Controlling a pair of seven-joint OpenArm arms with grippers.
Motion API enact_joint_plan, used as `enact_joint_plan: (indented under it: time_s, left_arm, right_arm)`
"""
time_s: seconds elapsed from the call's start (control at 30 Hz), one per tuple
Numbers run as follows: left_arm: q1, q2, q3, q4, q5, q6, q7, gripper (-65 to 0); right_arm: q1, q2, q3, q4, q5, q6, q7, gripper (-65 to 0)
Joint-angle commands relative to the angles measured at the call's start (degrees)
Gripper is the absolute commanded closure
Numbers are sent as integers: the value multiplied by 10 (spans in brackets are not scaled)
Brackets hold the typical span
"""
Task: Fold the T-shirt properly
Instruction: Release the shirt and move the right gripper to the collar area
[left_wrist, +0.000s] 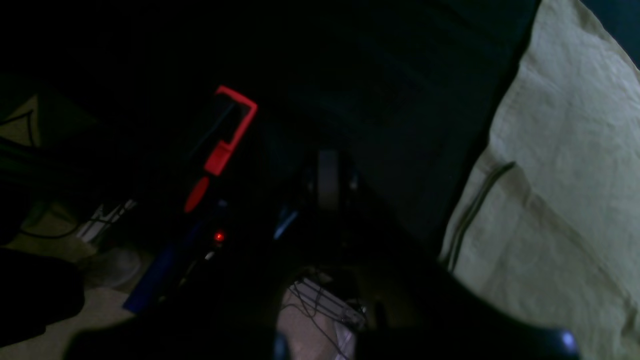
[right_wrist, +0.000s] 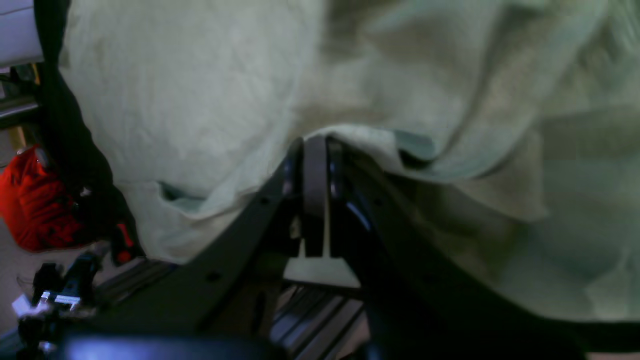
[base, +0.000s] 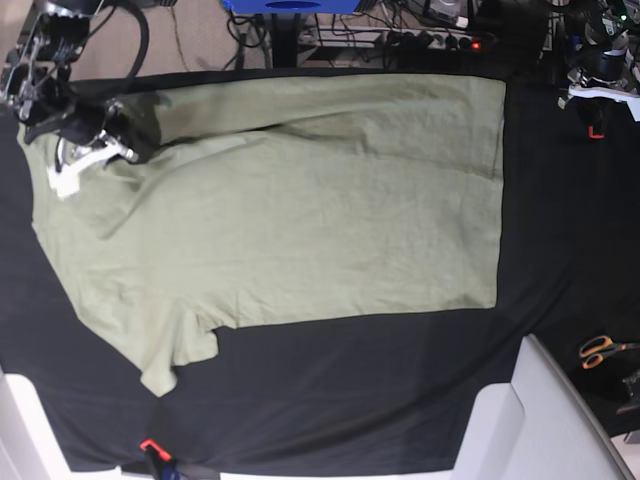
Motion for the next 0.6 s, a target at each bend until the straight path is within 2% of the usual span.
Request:
enact_joint_plan:
  time_s: [0.0,0.27,0.4,0.57]
  left_arm:
    - [5,-7,-5,7,-3,-1,-13,0]
    - [6,-7,-5,7,-3,-1,-13,0]
    - [6,-7,-5,7,-3,-1,-13,0]
    - [6,-7,-5,7,-3,-1,-13,0]
  right_arm:
    - [11,6,0,8,11,3,-1,-8]
    - [53,6,0,8,11,3,-12,-8]
    - [82,6,0,-19,11,3,-35,-8]
    - [111,6,-1,-64,11,3,-32,-8]
